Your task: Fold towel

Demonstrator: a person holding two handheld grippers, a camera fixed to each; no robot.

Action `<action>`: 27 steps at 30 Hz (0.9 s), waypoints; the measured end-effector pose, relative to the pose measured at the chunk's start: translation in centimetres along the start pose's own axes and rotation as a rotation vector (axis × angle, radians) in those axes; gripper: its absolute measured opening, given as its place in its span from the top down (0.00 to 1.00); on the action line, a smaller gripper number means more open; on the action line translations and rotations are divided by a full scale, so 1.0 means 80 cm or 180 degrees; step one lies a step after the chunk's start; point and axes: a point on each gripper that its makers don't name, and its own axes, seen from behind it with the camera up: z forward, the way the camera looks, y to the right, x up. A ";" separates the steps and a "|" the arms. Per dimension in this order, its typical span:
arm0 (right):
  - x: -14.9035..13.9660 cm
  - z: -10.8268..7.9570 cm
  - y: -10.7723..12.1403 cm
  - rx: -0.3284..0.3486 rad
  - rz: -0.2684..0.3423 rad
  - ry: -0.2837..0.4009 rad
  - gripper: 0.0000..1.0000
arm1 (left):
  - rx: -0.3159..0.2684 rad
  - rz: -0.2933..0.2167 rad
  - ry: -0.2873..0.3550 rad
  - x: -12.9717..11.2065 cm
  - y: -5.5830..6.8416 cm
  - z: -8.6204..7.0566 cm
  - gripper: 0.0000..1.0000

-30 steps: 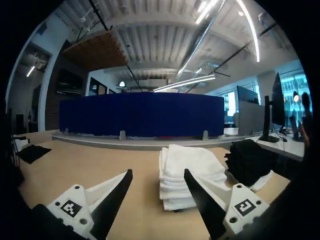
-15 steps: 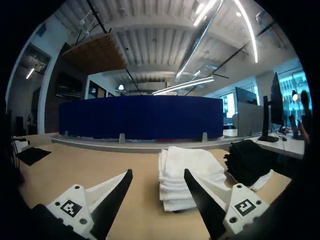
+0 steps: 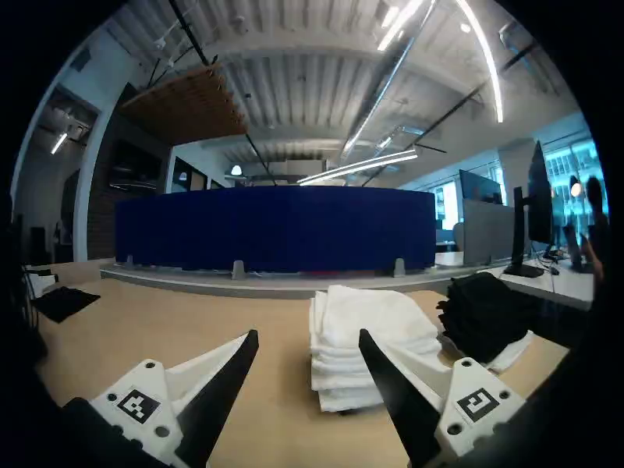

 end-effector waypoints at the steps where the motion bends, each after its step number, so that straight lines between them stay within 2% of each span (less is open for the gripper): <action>1: 0.000 0.000 0.000 0.0000 0.0001 0.0000 0.00 | 0.0000 0.0000 0.0000 0.000 0.000 0.000 0.03; 27: 0.001 -0.004 0.001 0.0001 0.0001 0.0000 0.00 | 0.0000 0.0000 0.0000 -0.001 0.000 0.000 0.03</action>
